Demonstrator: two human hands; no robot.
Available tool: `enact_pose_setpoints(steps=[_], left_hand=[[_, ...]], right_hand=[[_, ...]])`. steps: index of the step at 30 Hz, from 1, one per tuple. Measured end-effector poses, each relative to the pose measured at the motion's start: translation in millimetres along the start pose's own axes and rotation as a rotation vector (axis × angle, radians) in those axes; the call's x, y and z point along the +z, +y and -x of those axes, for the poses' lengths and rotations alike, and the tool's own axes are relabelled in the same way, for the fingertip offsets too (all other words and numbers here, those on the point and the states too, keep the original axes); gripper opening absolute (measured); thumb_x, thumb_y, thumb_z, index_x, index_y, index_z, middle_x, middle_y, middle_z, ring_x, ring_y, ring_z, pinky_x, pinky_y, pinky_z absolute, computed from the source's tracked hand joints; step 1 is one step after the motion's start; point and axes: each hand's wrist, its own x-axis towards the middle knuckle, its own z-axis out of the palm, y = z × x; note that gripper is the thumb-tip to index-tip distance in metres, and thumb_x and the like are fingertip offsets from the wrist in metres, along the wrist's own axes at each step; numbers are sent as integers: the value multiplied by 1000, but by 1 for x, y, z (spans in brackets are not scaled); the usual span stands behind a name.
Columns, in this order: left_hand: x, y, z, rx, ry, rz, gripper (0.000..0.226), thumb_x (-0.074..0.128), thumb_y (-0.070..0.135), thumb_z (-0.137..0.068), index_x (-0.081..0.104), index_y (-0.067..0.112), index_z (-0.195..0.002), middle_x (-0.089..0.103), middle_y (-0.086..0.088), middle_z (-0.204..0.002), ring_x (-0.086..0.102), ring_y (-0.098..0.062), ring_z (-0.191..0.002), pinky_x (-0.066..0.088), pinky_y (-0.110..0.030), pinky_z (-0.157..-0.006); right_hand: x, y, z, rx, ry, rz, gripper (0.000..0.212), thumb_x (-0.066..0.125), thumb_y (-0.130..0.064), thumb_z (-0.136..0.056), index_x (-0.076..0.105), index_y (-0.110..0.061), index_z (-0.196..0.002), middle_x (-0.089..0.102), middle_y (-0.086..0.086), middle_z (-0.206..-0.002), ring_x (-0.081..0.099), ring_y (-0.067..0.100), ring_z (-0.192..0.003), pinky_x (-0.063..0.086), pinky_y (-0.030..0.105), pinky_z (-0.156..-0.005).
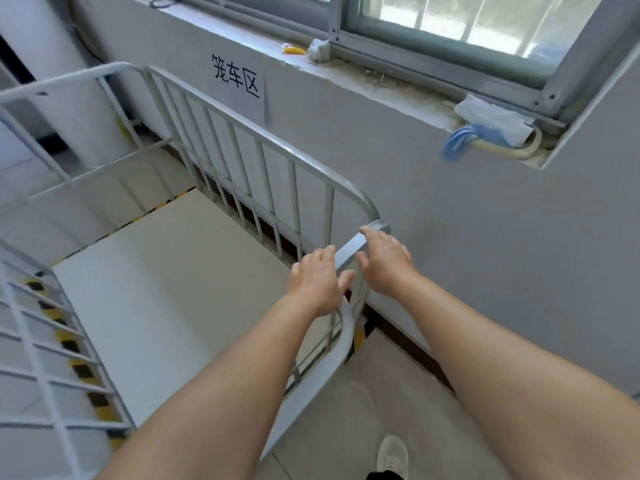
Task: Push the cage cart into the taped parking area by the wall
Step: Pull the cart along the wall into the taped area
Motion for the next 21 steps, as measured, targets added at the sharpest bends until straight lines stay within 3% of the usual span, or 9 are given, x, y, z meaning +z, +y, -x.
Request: enact_pose_setpoints(steps=[4,10,15,21], left_hand=[[10,31,-20,-106,14,-7,63,45,47,-96,28,14,-145,42,-5,-142,38,-25,-130,28,-41,-107],[23,50,-47,-188,25,-50,56,55,44,-92,36,17,-137,50,-4,-129,45,-25,-120,34,-40,-101],[28,53,-78,-197,-5,-74,52,56,40,-92,38,17,-135,51,-5,-130,45,-26,-122,34,-40,-102],[25,60,-116,-173,-47,-48,41,54,40,-93,48,16,-126,56,-6,-122,50,-27,-114,41,-39,-94]], right_hand=[[-21,29,-31,-95,-59,21,50,43,-24,-99,29,-18,-148,40,-1,-149,33,22,-137,23,37,-113],[-36,50,-75,-157,-122,33,52,44,-23,-98,29,-18,-148,40,2,-148,35,24,-135,29,39,-110],[-39,51,-111,-166,-145,64,48,46,-21,-97,35,-15,-142,47,5,-140,43,27,-126,36,41,-103],[-36,51,-151,-161,-214,101,41,51,-20,-93,40,-13,-133,51,9,-125,48,26,-103,40,35,-81]])
